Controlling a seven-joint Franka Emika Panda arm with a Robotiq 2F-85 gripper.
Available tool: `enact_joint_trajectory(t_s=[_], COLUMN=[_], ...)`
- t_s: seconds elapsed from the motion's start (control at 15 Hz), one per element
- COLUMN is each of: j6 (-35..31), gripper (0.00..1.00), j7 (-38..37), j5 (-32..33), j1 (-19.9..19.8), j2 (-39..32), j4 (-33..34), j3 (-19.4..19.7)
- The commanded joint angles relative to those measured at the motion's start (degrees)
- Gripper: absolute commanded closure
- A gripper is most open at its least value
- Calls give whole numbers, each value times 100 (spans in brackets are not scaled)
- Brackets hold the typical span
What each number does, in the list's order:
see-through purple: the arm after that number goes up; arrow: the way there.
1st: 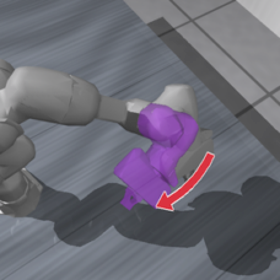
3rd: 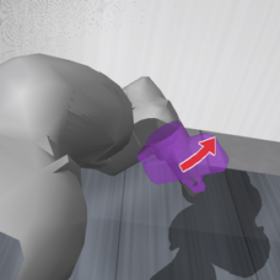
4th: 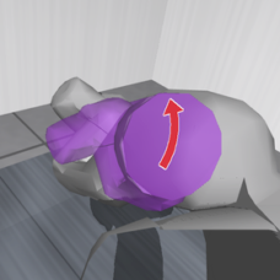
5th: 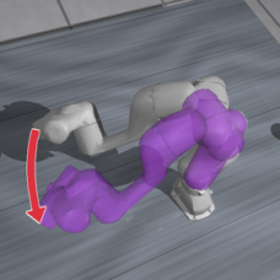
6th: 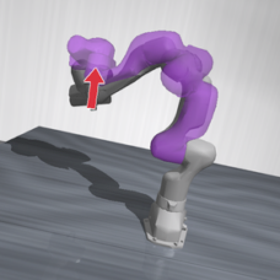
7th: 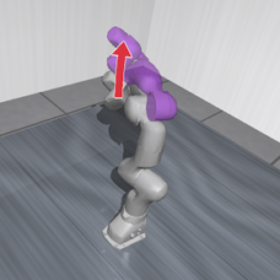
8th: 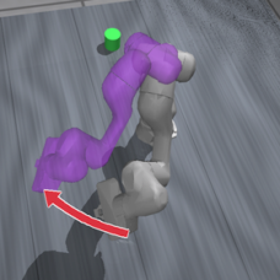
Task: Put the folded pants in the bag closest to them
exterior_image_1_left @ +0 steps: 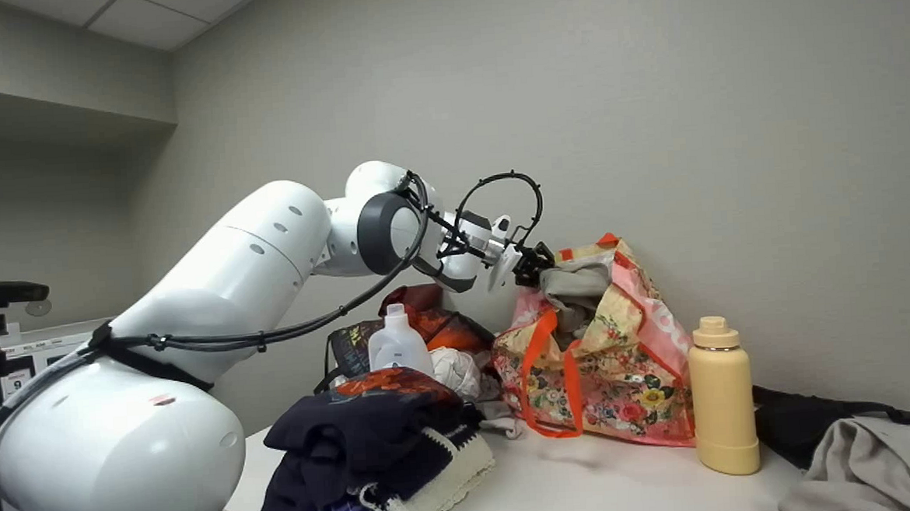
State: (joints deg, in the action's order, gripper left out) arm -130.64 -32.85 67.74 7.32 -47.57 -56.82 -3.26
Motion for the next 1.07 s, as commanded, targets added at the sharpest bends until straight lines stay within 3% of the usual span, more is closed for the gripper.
enact_joint_trajectory(t_s=[0.0, 0.47, 0.53, 0.6, 0.67, 1.0], j6=[-393, 214, 272, 348, 454, 870], gripper=[92, 92, 86, 62, 44, 7], j7=[589, 513, 443, 393, 293, 16], j5=[-1006, -1533, -1530, -1533, -1520, -1519], j1=[-145, 260, 301, 339, 376, 422], j2=[-324, -558, -584, -616, -649, -742], j4=[461, 793, 831, 880, 935, 1147], j3=[77, 1071, 1183, 1272, 1366, 1583])
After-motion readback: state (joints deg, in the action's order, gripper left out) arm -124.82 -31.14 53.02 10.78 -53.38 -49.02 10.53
